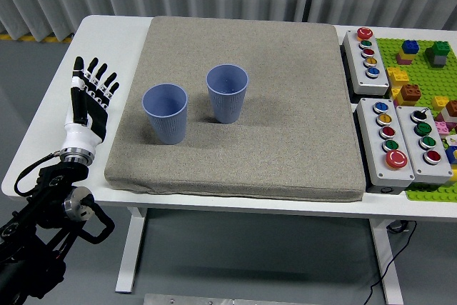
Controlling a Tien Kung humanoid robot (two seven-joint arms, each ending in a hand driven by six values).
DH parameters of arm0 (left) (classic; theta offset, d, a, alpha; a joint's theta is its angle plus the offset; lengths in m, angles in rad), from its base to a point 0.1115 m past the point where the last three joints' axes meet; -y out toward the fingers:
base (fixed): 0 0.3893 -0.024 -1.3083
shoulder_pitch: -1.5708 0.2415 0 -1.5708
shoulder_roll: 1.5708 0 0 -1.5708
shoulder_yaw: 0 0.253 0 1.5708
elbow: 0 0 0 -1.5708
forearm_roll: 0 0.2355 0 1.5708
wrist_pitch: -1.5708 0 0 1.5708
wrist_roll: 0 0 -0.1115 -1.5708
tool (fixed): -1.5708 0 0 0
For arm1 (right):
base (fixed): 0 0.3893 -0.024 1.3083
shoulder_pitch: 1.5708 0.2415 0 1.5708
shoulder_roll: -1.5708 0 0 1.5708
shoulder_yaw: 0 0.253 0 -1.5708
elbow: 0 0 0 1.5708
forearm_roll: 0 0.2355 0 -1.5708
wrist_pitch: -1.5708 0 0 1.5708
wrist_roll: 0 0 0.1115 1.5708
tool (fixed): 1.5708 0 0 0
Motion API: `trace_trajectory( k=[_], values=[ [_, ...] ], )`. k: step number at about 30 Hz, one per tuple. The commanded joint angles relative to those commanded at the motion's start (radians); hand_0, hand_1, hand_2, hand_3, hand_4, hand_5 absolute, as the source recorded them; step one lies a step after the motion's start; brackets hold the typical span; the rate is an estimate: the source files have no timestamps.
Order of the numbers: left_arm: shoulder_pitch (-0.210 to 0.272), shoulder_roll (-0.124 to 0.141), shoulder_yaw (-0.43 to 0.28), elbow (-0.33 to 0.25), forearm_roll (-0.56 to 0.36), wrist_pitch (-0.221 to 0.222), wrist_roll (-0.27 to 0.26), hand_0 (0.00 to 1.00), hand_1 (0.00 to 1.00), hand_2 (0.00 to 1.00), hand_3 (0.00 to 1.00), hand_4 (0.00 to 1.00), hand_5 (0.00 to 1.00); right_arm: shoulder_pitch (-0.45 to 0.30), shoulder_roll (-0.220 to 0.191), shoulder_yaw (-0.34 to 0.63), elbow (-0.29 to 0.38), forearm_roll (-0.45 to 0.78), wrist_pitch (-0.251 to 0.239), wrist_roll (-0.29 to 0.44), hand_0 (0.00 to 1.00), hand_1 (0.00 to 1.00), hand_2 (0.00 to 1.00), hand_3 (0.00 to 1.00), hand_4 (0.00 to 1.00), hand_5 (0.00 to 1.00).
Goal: Pick cup pour cup place
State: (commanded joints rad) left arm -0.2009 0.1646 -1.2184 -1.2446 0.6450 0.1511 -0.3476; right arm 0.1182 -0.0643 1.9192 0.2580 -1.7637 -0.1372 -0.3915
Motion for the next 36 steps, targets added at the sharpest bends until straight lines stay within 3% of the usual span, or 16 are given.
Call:
trace_trajectory(
  k=[17,26,36],
  values=[
    [0.017,0.014,0.031,-0.035,0.07,0.003,0.018,0.921,0.91,0.993,0.99,0.845,0.998,-0.017,0.009,0.0,0.001,0.019,-0.007,0.004,0.642,0.607,0.512,0.59,0.002,0.002],
    [0.015,0.015,0.015,-0.055,0.133,-0.002,0.035,0.921,0.91,0.992,0.991,0.845,0.998,-0.015,0.011,0.004,0.0,0.025,-0.013,0.006,0.642,0.607,0.512,0.59,0.002,0.002],
    [0.017,0.012,0.005,-0.061,0.137,0.0,0.037,0.919,0.909,0.992,0.992,0.845,0.998,-0.013,0.008,0.006,-0.001,0.03,-0.016,0.01,0.642,0.607,0.512,0.59,0.002,0.002]
  ],
)
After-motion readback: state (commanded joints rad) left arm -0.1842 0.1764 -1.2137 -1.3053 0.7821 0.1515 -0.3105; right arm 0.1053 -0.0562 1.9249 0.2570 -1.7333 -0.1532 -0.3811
